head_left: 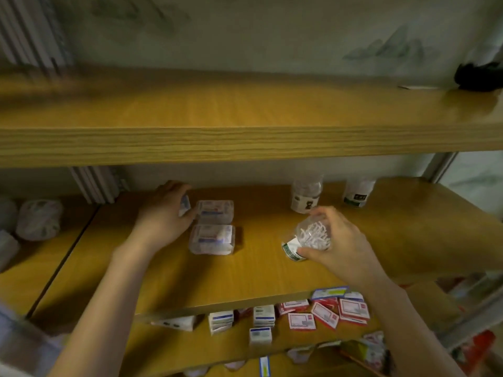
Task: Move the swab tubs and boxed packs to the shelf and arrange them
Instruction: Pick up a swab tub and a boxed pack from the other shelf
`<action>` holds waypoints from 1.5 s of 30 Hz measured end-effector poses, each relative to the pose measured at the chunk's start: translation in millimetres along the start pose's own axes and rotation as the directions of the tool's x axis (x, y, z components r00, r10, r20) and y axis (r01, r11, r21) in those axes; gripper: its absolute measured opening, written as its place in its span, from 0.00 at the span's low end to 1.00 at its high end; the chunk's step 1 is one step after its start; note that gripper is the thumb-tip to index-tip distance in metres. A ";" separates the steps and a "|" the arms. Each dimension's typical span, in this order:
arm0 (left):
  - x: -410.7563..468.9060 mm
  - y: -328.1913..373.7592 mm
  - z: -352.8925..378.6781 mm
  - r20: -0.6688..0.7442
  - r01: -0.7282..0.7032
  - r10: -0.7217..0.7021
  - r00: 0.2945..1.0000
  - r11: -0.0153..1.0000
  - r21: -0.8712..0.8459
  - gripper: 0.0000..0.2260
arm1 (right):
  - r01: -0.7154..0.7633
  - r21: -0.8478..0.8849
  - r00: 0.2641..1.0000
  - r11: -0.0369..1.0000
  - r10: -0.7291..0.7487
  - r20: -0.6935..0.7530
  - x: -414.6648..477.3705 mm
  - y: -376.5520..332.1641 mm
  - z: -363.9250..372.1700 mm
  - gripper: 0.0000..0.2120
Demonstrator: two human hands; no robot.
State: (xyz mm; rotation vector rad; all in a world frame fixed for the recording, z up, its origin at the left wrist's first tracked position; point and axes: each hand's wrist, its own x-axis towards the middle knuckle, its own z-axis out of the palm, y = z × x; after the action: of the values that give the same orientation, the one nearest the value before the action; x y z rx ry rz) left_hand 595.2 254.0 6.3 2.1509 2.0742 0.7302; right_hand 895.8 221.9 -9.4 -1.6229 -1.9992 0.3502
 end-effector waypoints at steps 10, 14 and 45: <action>3.6 112.3 36.7 -0.017 -0.114 0.114 0.993 0.993 0.004 0.19 | 0.092 -0.133 0.996 0.987 -0.089 0.028 44.4 69.5 -38.4 0.26; 2.7 141.1 48.7 -0.007 -0.072 0.073 0.997 0.996 0.059 0.18 | 0.107 -0.166 0.994 0.980 -0.105 0.022 54.7 95.8 -54.6 0.24; -207.9 79.4 -33.0 -0.304 0.501 -0.418 0.856 0.816 0.290 0.22 | 0.825 0.213 0.434 0.523 -0.829 0.353 -7.7 -107.0 33.5 0.20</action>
State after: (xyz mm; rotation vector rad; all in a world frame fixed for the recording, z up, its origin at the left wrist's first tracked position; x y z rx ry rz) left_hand 660.8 38.8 4.9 1.6182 2.9011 0.5882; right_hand 790.3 192.9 16.3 -0.3438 -2.8296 0.3156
